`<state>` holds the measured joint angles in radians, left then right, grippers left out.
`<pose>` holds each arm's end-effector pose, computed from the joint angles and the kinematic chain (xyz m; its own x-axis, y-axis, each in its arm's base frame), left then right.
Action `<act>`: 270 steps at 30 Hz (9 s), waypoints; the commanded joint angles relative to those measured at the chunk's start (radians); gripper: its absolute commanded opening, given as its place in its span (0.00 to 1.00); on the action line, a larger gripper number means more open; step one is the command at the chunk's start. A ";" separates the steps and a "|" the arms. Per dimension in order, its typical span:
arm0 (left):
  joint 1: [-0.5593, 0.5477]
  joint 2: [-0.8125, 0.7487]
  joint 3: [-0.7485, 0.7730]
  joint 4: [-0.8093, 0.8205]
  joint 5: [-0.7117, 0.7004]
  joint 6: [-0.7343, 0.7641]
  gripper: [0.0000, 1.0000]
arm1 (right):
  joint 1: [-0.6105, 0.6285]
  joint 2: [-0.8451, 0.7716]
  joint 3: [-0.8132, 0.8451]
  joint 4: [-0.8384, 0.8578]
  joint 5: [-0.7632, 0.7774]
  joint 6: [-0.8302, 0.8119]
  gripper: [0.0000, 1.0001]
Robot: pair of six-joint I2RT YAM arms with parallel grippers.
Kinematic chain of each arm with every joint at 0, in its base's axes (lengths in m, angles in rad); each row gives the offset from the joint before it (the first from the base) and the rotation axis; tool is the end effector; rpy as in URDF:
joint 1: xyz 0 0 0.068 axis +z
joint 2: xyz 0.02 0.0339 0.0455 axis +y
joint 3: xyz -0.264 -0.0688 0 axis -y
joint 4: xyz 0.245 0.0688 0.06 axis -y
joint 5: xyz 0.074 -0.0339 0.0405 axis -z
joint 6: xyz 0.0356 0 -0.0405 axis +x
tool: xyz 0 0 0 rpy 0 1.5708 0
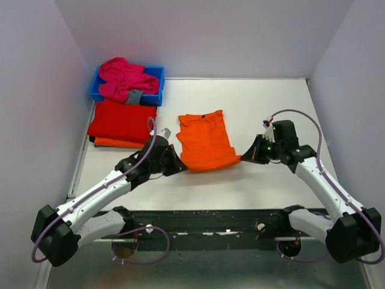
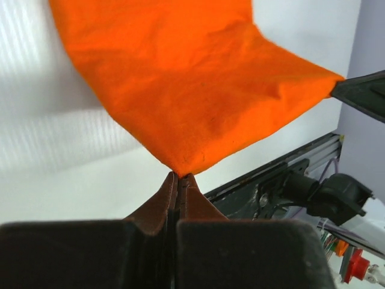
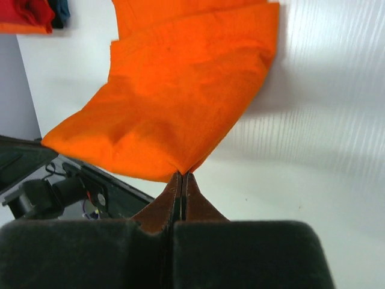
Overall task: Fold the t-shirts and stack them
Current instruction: Fold the long partially folded tshirt into a neat square, then put the neatly folded tshirt into the corner of the board with both arms
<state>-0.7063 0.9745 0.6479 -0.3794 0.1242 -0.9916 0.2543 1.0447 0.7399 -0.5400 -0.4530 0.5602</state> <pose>0.1540 -0.1372 0.2392 -0.8692 -0.3501 -0.3492 -0.0213 0.7321 -0.6808 0.1989 0.0678 0.2462 -0.8828 0.2642 -0.3885 -0.0453 0.7752 0.6300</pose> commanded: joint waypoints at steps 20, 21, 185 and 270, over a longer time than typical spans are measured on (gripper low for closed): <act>0.393 0.677 0.579 0.105 0.140 0.188 0.00 | -0.055 0.845 0.884 -0.081 0.116 -0.016 0.01; 0.399 0.725 0.608 0.106 0.134 0.194 0.00 | -0.059 0.879 0.917 -0.078 0.109 -0.013 0.01; 0.406 -0.054 0.074 0.185 -0.193 0.327 0.00 | 0.278 0.261 0.202 0.529 0.132 -0.056 0.01; 1.039 0.724 0.922 -0.113 -0.048 0.340 0.00 | 0.640 1.391 1.468 0.529 0.169 0.216 0.01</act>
<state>0.3290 1.6768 1.6630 -0.4541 0.0006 -0.5945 0.8509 2.3764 2.1696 -0.0322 -0.2096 0.7078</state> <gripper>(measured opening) 0.029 0.012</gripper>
